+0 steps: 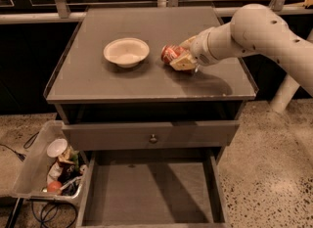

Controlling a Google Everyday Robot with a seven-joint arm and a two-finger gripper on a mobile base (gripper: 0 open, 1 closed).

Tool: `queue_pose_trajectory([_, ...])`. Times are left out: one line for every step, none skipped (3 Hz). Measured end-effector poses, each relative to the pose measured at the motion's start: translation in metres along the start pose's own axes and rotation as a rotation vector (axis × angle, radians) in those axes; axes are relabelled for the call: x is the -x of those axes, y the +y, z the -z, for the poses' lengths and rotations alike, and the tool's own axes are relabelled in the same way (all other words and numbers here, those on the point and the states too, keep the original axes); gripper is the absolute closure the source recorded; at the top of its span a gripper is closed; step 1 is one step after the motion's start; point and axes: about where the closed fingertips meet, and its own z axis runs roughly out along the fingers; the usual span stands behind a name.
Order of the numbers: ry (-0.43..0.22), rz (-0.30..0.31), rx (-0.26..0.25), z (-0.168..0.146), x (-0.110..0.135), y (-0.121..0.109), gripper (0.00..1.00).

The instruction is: Pick coke can from middle drawer and place on counter

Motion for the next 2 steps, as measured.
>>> queue_pose_trajectory([0.0,0.0,0.0,-0.0001,0.0,0.0,0.27])
queue_pose_trajectory([0.0,0.0,0.0,-0.0001,0.0,0.0001,0.0])
